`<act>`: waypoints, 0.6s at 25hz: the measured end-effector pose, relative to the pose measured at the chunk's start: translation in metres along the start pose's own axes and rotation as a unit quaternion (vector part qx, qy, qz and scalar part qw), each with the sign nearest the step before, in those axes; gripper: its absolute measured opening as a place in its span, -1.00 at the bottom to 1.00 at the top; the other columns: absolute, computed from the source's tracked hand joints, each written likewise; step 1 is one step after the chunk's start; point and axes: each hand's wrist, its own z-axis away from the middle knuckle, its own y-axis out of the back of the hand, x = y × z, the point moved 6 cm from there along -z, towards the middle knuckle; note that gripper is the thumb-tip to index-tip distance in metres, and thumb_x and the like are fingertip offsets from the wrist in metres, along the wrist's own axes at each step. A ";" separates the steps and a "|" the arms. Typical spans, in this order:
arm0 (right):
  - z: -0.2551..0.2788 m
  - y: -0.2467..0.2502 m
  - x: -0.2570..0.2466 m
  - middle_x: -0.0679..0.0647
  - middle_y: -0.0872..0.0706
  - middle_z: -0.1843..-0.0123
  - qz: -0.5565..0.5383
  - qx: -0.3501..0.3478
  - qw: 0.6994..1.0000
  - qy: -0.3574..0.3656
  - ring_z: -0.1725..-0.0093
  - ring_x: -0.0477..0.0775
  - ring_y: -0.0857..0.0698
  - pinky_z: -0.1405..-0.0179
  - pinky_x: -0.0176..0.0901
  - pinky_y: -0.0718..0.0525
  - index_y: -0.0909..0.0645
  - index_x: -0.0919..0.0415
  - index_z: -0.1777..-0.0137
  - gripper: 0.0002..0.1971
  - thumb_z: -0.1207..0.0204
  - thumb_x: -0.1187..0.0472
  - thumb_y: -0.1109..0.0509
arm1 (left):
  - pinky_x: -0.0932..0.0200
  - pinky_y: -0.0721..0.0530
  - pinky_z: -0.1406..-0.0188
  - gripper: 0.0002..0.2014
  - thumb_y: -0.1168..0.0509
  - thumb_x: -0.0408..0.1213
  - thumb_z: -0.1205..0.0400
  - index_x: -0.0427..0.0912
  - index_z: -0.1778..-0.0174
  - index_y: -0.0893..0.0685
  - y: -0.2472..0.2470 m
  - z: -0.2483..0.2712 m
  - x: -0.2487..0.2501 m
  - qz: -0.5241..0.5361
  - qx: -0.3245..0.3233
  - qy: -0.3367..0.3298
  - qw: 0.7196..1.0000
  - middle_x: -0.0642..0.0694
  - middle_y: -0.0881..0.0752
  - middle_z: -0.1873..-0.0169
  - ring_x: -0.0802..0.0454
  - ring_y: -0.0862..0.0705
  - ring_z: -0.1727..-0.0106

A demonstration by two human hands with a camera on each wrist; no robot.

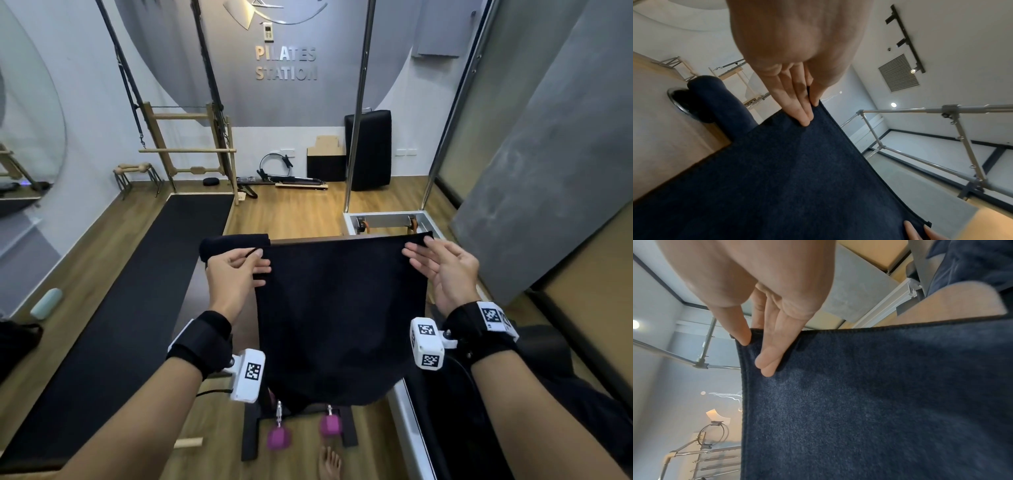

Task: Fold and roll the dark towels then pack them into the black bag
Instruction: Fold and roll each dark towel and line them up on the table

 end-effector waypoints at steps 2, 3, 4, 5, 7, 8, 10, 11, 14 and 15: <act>-0.032 -0.002 0.018 0.48 -0.85 -0.02 0.001 0.010 1.000 -0.020 -0.05 0.42 -0.89 0.07 -0.05 -0.89 -0.62 0.40 -0.14 -0.77 -0.62 0.30 -0.55 | 0.15 -0.84 0.27 -0.86 -0.48 -0.29 -0.74 -0.30 -0.11 -0.84 -0.013 -0.030 -0.016 -0.021 0.013 0.009 1.000 -0.24 -0.90 0.18 -0.10 -0.91 0.17; -0.042 -0.002 0.027 0.48 -0.85 0.00 0.004 0.016 0.999 -0.031 -0.04 0.43 -0.89 0.07 -0.04 -0.90 -0.63 0.42 -0.15 -0.77 -0.62 0.31 -0.55 | 0.17 -0.83 0.28 -0.86 -0.49 -0.30 -0.73 -0.30 -0.09 -0.85 -0.018 -0.039 -0.023 -0.030 0.019 0.015 0.999 -0.25 -0.90 0.20 -0.08 -0.90 0.21; -0.056 -0.002 0.037 0.49 -0.85 0.01 0.010 0.022 0.999 -0.045 -0.03 0.43 -0.89 0.06 -0.03 -0.90 -0.63 0.44 -0.17 -0.76 -0.62 0.32 -0.55 | 0.18 -0.82 0.30 -0.88 -0.49 -0.31 -0.73 -0.30 -0.07 -0.85 -0.024 -0.051 -0.032 -0.040 0.027 0.022 0.999 -0.26 -0.89 0.21 -0.07 -0.89 0.25; -0.069 -0.001 0.047 0.49 -0.85 0.02 0.016 0.028 0.998 -0.061 -0.03 0.43 -0.89 0.05 -0.01 -0.90 -0.63 0.45 -0.18 -0.76 -0.63 0.33 -0.54 | 0.19 -0.82 0.32 -0.89 -0.49 -0.32 -0.73 -0.30 -0.05 -0.84 -0.031 -0.062 -0.041 -0.049 0.034 0.031 0.998 -0.27 -0.89 0.22 -0.07 -0.88 0.27; -0.095 -0.002 0.066 0.50 -0.85 0.03 0.036 0.032 0.994 -0.095 -0.02 0.43 -0.89 -0.01 0.02 -0.90 -0.62 0.48 -0.19 -0.76 -0.64 0.35 -0.52 | 0.20 -0.81 0.39 -0.90 -0.47 -0.35 -0.74 -0.33 -0.07 -0.81 -0.044 -0.083 -0.056 -0.062 0.051 0.061 0.995 -0.31 -0.88 0.21 -0.13 -0.87 0.29; -0.108 -0.003 0.075 0.50 -0.85 0.03 0.046 0.028 0.992 -0.110 -0.02 0.43 -0.89 -0.04 0.04 -0.88 -0.61 0.50 -0.21 -0.75 -0.65 0.36 -0.51 | 0.19 -0.80 0.43 -0.91 -0.46 -0.37 -0.74 -0.33 -0.08 -0.80 -0.051 -0.093 -0.064 -0.066 0.060 0.078 0.993 -0.32 -0.87 0.20 -0.16 -0.87 0.30; -0.133 -0.005 0.089 0.52 -0.84 0.02 0.053 0.018 0.989 -0.135 -0.03 0.44 -0.89 -0.06 0.05 -0.87 -0.60 0.51 -0.25 -0.74 -0.66 0.37 -0.48 | 0.17 -0.80 0.47 -0.96 -0.43 -0.39 -0.76 -0.28 -0.06 -0.77 -0.063 -0.113 -0.074 -0.075 0.076 0.094 0.990 -0.32 -0.86 0.19 -0.19 -0.87 0.32; -0.145 -0.007 0.094 0.52 -0.84 0.02 0.054 0.017 0.988 -0.142 -0.03 0.44 -0.88 -0.06 0.05 -0.87 -0.59 0.50 -0.25 -0.75 -0.67 0.38 -0.48 | 0.16 -0.80 0.48 -0.98 -0.42 -0.39 -0.76 -0.25 -0.05 -0.76 -0.068 -0.122 -0.078 -0.080 0.081 0.096 0.989 -0.31 -0.85 0.19 -0.20 -0.88 0.33; -0.176 -0.014 0.108 0.54 -0.83 0.04 0.069 0.018 0.985 -0.156 -0.01 0.44 -0.89 0.01 0.01 -0.90 -0.59 0.48 -0.17 -0.82 -0.67 0.39 -0.47 | 0.16 -0.79 0.51 -0.95 -0.41 -0.41 -0.76 -0.27 -0.09 -0.77 -0.080 -0.149 -0.090 -0.109 0.096 0.092 0.985 -0.28 -0.85 0.25 -0.18 -0.89 0.35; -0.185 -0.015 0.113 0.54 -0.83 0.04 0.074 0.020 0.983 -0.164 0.00 0.44 -0.89 0.05 -0.01 -0.91 -0.59 0.47 -0.16 -0.83 -0.67 0.40 -0.47 | 0.15 -0.80 0.50 -0.94 -0.41 -0.42 -0.76 -0.29 -0.09 -0.77 -0.083 -0.157 -0.096 -0.125 0.104 0.095 0.982 -0.28 -0.85 0.27 -0.17 -0.89 0.37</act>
